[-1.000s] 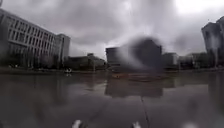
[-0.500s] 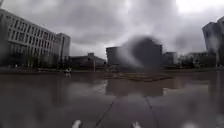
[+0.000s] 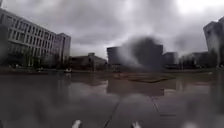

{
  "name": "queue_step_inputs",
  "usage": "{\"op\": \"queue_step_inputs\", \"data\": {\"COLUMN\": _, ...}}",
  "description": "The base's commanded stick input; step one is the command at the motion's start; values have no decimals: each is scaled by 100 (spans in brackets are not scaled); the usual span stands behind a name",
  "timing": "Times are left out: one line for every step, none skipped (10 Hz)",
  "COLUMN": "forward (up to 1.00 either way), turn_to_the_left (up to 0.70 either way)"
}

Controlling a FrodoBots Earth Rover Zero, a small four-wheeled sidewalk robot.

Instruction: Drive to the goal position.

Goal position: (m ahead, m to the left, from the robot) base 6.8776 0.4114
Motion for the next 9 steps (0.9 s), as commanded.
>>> {"op": "queue_step_inputs", "data": {"forward": 70, "turn_to_the_left": 0}}
{"op": "queue_step_inputs", "data": {"forward": 70, "turn_to_the_left": 0}}
{"op": "queue_step_inputs", "data": {"forward": 70, "turn_to_the_left": 0}}
{"op": "queue_step_inputs", "data": {"forward": 70, "turn_to_the_left": 0}}
{"op": "queue_step_inputs", "data": {"forward": 70, "turn_to_the_left": 0}}
{"op": "queue_step_inputs", "data": {"forward": 70, "turn_to_the_left": 0}}
{"op": "queue_step_inputs", "data": {"forward": 70, "turn_to_the_left": 0}}
{"op": "queue_step_inputs", "data": {"forward": 70, "turn_to_the_left": 0}}
{"op": "queue_step_inputs", "data": {"forward": 70, "turn_to_the_left": 0}}
